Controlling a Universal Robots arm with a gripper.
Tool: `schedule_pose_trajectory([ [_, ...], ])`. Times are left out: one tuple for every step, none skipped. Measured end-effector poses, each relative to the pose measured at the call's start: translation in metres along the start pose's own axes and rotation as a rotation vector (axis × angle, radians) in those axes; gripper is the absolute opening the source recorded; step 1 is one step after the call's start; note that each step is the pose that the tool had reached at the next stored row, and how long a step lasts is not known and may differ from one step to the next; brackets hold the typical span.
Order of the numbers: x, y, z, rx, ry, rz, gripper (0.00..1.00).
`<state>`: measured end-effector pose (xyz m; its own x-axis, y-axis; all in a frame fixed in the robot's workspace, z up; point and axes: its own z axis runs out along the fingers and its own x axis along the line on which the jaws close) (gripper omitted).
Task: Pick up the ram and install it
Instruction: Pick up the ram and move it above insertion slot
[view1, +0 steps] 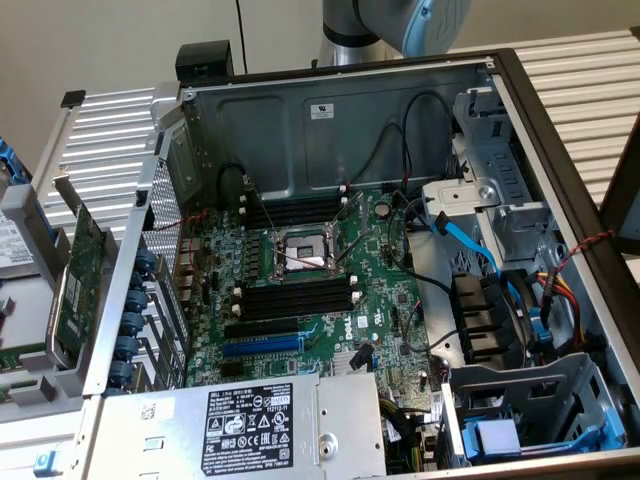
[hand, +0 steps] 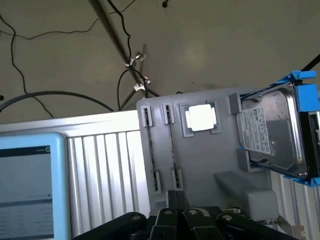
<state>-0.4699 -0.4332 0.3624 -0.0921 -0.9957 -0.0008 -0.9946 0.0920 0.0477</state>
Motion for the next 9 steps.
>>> schedule_pose_trajectory([
  [0.0, 0.0004, 0.0001, -0.0001, 0.0008, -0.016, 0.1],
  [0.0001, 0.0009, 0.0002, -0.0003, 0.0016, -0.031, 0.1],
  [0.0001, 0.0014, 0.0005, -0.0002, 0.0023, -0.045, 0.1],
  [0.0002, 0.0021, 0.0008, -0.0002, 0.0029, -0.058, 0.1],
  [0.0003, 0.0027, 0.0011, -0.0003, 0.0035, -0.071, 0.1],
  [0.0003, 0.0034, 0.0015, -0.0002, 0.0041, -0.082, 0.1],
  [0.0004, 0.0042, 0.002, -0.0003, 0.0046, -0.092, 0.1],
  [0.0005, 0.0049, 0.0026, -0.0004, 0.0051, -0.101, 0.11],
  [0.0006, 0.0059, 0.0033, -0.0004, 0.0055, -0.111, 0.11],
])
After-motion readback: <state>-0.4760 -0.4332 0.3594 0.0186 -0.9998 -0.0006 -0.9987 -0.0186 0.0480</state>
